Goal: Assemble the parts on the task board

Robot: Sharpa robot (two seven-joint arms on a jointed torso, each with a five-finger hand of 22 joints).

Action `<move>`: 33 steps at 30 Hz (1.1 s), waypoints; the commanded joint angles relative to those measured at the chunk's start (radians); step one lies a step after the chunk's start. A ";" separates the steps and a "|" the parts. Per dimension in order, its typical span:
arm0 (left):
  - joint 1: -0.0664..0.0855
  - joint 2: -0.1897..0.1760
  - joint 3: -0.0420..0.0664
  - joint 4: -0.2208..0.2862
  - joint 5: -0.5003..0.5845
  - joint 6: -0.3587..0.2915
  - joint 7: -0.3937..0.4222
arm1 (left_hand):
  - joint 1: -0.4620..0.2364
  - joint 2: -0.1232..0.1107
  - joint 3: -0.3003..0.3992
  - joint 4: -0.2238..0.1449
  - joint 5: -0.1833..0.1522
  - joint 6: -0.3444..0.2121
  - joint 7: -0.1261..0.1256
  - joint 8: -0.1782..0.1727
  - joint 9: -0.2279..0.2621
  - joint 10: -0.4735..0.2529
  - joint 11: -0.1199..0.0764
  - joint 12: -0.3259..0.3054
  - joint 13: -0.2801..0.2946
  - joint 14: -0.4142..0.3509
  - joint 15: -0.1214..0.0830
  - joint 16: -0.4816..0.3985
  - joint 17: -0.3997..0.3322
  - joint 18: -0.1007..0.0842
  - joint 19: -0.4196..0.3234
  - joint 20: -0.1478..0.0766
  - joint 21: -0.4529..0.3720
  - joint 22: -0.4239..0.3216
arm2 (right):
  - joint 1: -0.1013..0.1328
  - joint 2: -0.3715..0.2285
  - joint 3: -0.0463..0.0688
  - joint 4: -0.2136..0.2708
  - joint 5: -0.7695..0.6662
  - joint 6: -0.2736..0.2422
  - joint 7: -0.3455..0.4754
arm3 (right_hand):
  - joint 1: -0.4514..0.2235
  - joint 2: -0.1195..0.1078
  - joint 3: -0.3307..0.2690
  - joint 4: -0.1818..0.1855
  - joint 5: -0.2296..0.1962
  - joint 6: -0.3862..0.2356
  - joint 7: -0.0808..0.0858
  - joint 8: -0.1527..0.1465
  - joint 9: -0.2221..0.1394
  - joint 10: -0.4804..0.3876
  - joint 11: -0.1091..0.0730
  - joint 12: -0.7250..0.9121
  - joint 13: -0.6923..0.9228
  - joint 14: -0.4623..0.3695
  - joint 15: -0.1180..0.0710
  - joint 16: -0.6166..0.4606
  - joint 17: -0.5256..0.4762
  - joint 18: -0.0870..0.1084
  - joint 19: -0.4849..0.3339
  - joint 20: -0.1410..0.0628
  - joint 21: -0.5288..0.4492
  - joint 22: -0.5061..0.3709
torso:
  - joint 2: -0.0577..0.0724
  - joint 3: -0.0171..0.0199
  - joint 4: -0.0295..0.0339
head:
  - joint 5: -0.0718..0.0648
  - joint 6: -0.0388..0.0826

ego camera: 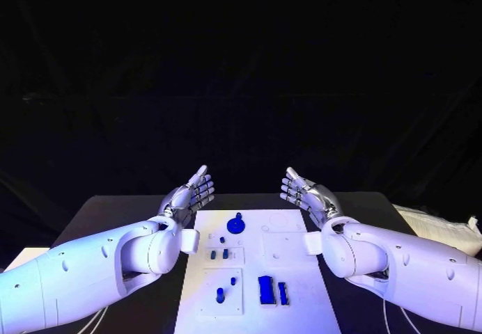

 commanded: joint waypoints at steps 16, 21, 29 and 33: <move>-0.035 -0.001 0.016 0.076 -0.096 -0.306 0.101 | -0.427 0.007 -0.151 -0.003 -0.011 -0.297 -0.061 -0.008 -0.005 -0.309 -0.057 -0.031 -0.004 -0.284 -0.035 -0.111 -0.024 -0.109 -0.219 -0.129 -0.007 -0.150 | 0.028 -0.010 -0.037 0.056 0.100 -0.183 0.106 | -0.452 0.001 -0.045 -0.003 -0.017 -0.303 -0.084 -0.007 -0.015 -0.350 -0.024 -0.007 -0.004 -0.340 -0.006 -0.008 -0.122 -0.115 -0.295 -0.098 -0.139 -0.140 | -0.019 0.0076 0.0098 | 0.000 0.002; -0.035 -0.001 0.016 0.076 -0.096 -0.306 0.101 | -0.474 0.007 -0.151 -0.003 -0.011 -0.330 -0.061 -0.008 -0.005 -0.343 -0.057 -0.031 -0.004 -0.315 -0.035 -0.111 -0.024 -0.109 -0.245 -0.129 -0.007 -0.235 | 0.028 -0.010 -0.037 0.056 0.100 -0.183 0.106 | -0.502 0.001 -0.045 -0.003 -0.017 -0.336 -0.084 -0.007 -0.015 -0.389 -0.024 -0.007 -0.004 -0.378 -0.006 -0.008 -0.122 -0.115 -0.328 -0.098 -0.139 -0.140 | -0.019 0.0076 0.0098 | 0.000 0.002; -0.035 -0.001 0.016 0.076 -0.096 -0.306 0.101 | -0.528 0.007 -0.151 -0.003 -0.011 -0.367 -0.061 -0.008 -0.005 -0.382 -0.057 -0.031 -0.004 -0.350 -0.035 -0.111 -0.024 -0.109 -0.270 -0.129 -0.007 -0.235 | 0.028 -0.010 -0.037 0.056 0.100 -0.183 0.106 | -0.559 0.001 -0.045 -0.003 -0.017 -0.375 -0.084 -0.007 -0.015 -0.433 -0.024 -0.007 -0.004 -0.422 -0.006 -0.008 -0.122 -0.115 -0.366 -0.098 -0.139 -0.140 | -0.019 0.0076 0.0098 | 0.000 0.002; -0.035 -0.001 0.016 0.076 -0.096 -0.306 0.101 | -0.549 0.007 -0.151 -0.003 -0.011 -0.379 -0.061 -0.008 -0.005 -0.396 -0.057 -0.031 -0.004 -0.363 -0.035 -0.111 -0.024 -0.109 -0.346 -0.129 -0.007 -0.235 | 0.028 -0.010 -0.037 0.056 0.100 -0.183 0.106 | -0.581 0.001 -0.045 -0.003 -0.017 -0.388 -0.084 -0.007 -0.015 -0.450 -0.024 -0.007 -0.004 -0.438 -0.006 -0.008 -0.122 -0.115 -0.378 -0.098 -0.139 -0.140 | -0.019 0.0076 0.0098 | 0.000 0.002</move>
